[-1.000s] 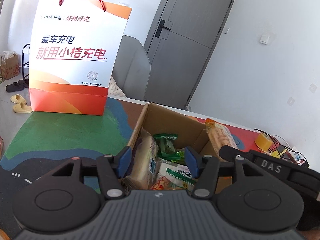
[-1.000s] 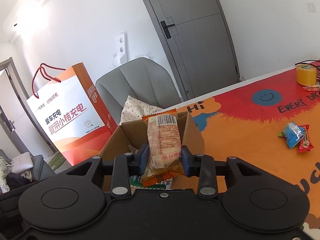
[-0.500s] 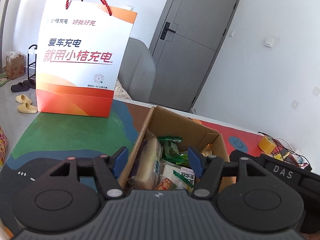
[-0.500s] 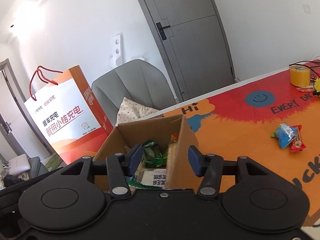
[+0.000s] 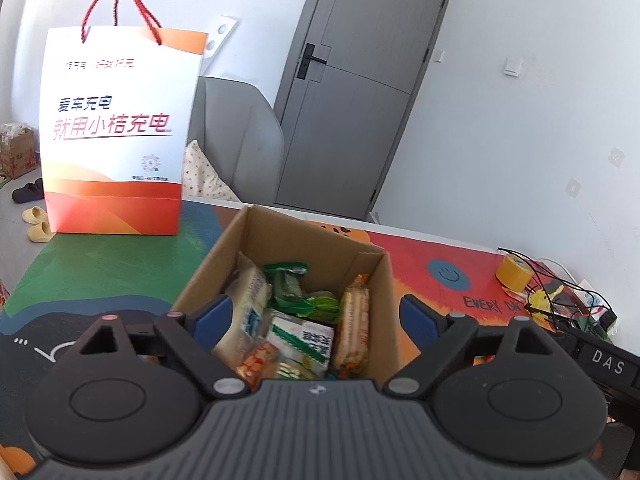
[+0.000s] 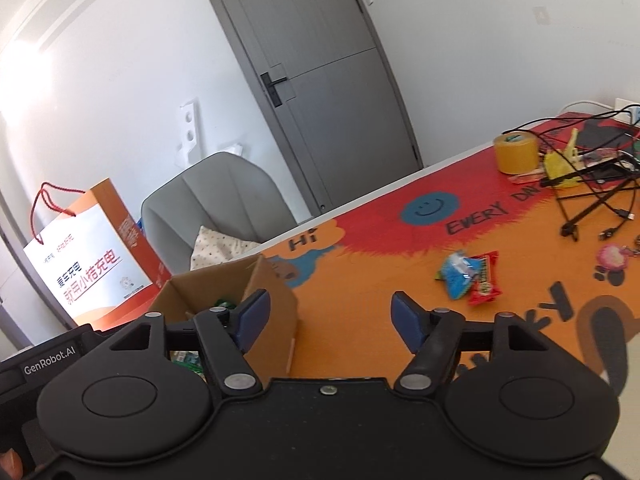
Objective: Organize snacks
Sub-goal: 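Move both grippers back to the remaining snacks on the mat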
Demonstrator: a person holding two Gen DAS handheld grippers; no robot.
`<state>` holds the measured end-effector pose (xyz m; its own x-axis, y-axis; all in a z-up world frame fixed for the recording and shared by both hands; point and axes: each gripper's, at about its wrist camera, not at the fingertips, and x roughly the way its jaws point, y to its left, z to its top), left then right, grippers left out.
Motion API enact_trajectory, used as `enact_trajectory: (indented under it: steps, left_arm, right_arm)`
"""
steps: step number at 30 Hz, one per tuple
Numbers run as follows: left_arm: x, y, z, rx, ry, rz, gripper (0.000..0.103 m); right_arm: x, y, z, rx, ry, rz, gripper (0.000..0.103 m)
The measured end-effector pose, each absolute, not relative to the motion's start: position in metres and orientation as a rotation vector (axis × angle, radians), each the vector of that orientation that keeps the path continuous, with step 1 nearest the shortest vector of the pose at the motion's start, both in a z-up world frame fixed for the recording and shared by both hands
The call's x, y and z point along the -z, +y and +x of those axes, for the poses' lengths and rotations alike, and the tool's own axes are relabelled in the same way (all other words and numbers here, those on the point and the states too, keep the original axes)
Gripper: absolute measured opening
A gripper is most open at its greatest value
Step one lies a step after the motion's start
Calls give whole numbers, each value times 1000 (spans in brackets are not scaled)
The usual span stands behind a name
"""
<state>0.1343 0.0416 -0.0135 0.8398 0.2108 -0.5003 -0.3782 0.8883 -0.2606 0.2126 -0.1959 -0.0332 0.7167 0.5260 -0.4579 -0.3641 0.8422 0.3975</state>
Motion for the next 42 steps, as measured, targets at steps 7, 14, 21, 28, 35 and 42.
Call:
enact_trajectory:
  steps: [7,14,21,28,35,42]
  left_arm:
    - [13,19,146,-290,492,-338,93]
    - [11,-1,160,-239,492,-317,93]
    - [14,-19,183,-195,517,-287,93]
    - [20,-33,214,-169,562,-262,93]
    - [26,-43,251,-171,606,-271,93]
    - [34,-60,285,-179,646,-248,93]
  right_arm:
    - [40,-230,216,-444,587,318,75]
    - [45,-256,224,-386,576,342,77]
    - [54,-273,244,-345,583,367,71]
    - [71,-285,273,-323,637,435,65]
    - [88,-291,302,-339,700,509,57]
    - [107,-294,333,-327,765,535,47]
